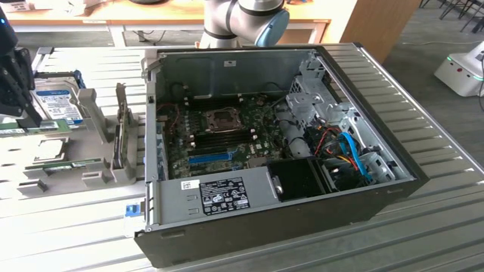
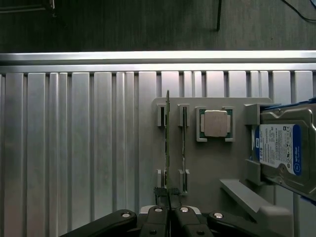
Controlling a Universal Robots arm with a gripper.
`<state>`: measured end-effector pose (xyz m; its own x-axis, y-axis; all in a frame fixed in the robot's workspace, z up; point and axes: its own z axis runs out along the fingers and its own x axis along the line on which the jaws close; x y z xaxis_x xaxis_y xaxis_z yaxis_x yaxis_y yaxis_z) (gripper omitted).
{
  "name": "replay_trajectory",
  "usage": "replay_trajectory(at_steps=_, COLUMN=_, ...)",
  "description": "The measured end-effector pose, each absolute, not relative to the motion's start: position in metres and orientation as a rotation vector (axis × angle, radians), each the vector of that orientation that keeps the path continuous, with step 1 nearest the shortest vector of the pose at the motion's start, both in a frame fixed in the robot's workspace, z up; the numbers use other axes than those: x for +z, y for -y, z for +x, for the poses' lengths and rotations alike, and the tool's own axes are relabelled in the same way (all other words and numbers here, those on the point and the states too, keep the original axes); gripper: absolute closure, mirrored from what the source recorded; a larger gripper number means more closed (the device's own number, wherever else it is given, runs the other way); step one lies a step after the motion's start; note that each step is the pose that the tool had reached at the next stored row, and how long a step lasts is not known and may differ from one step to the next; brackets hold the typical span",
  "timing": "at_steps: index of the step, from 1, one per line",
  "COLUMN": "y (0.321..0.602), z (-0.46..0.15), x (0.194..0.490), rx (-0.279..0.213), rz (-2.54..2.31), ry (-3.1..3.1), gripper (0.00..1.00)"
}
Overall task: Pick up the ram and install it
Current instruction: 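Pick up the ram and move it above insertion slot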
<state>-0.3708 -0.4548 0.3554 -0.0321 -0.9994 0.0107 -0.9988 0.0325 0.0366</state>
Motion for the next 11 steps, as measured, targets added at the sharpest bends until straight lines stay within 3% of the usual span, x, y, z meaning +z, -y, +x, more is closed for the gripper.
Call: replay_trajectory(at_steps=11, y=0.455, z=-0.371, x=0.370, rx=-0.029, rz=2.162, ry=2.233, gripper=0.88)
